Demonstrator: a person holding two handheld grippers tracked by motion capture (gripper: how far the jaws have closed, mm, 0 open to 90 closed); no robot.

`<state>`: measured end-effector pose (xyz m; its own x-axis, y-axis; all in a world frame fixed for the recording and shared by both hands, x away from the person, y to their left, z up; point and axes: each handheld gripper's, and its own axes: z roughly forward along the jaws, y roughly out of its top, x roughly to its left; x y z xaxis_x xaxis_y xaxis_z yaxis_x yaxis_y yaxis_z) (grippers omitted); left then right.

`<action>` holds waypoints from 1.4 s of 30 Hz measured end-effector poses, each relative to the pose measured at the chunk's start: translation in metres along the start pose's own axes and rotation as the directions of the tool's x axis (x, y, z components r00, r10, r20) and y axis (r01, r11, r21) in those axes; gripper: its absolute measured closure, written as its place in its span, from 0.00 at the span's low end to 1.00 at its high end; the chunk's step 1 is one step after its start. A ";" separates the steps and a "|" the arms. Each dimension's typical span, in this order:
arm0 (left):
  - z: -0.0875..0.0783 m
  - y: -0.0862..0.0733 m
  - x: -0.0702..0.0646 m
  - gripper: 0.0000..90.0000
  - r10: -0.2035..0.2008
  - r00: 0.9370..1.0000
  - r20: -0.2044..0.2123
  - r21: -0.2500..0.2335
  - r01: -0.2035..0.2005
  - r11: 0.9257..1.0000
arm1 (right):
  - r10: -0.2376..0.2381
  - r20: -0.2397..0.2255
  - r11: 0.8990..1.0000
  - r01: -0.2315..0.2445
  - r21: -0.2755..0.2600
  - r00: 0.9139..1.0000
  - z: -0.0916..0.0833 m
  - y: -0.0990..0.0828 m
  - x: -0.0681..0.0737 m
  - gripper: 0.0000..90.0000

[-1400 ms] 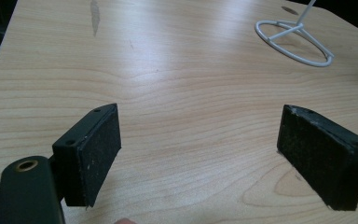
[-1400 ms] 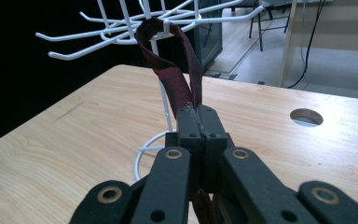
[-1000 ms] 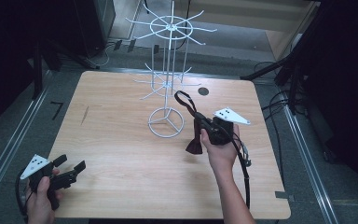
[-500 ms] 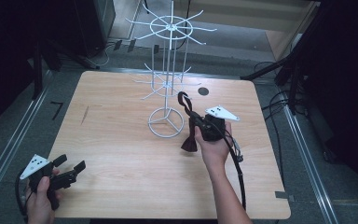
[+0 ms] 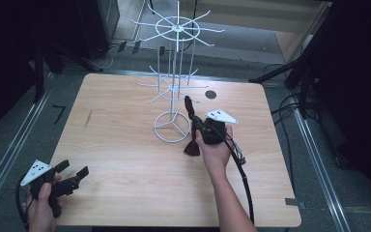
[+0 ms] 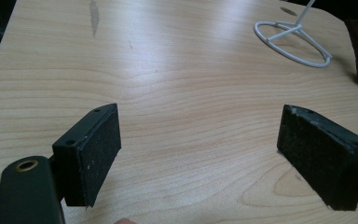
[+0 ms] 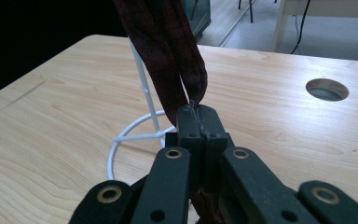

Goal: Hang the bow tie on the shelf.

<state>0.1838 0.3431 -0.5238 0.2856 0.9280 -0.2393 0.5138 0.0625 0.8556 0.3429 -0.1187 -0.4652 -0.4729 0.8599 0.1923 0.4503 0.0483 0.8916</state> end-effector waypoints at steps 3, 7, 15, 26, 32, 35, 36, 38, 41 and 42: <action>0.000 0.000 0.000 0.16 0.000 1.000 -0.001 -0.001 0.000 1.000 | -0.001 0.019 1.000 0.001 -0.009 1.000 0.002 -0.002 0.001 1.00; 0.000 0.000 0.000 0.16 -0.001 1.000 -0.002 -0.001 0.001 1.000 | 0.025 0.012 0.999 -0.025 -0.025 1.000 0.001 -0.003 -0.002 0.93; 0.000 0.000 0.000 0.16 -0.002 1.000 -0.001 -0.001 0.002 1.000 | 0.017 -0.042 1.000 -0.018 -0.012 0.999 -0.007 -0.003 -0.006 0.52; 0.000 0.000 0.000 0.16 0.000 1.000 -0.002 0.000 0.000 1.000 | 0.013 -0.044 1.000 -0.012 0.014 0.999 -0.027 -0.001 -0.015 0.26; 0.000 0.000 0.000 0.16 0.000 1.000 -0.002 0.002 0.000 1.000 | 0.012 -0.042 1.000 -0.011 0.019 0.999 -0.040 -0.006 -0.021 0.23; 0.000 0.000 0.000 0.16 0.000 1.000 -0.002 0.001 0.000 1.000 | 0.014 -0.041 1.000 -0.013 0.022 0.999 -0.044 -0.010 -0.025 0.22; 0.000 0.000 0.000 0.16 0.001 1.000 -0.003 0.002 -0.001 1.000 | 0.012 -0.038 1.000 -0.011 0.022 0.999 -0.046 -0.011 -0.026 0.22; 0.000 0.000 0.000 0.16 0.001 1.000 -0.004 0.001 -0.001 1.000 | 0.018 -0.036 1.000 -0.017 0.022 0.999 -0.050 -0.013 -0.028 0.21; 0.000 0.000 0.000 0.16 0.000 1.000 -0.003 0.002 0.000 1.000 | 0.016 -0.033 1.000 -0.016 0.022 0.999 -0.053 -0.015 -0.030 0.21; 0.000 0.000 0.000 0.16 0.000 1.000 -0.004 0.002 0.000 1.000 | 0.017 -0.030 1.000 -0.017 0.023 0.999 -0.058 -0.017 -0.032 0.21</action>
<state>0.1841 0.3425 -0.5237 0.2824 0.9296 -0.2370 0.5149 0.0615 0.8550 0.3072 -0.1767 -0.4627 -0.4877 0.8448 0.2201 0.4752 0.0454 0.8787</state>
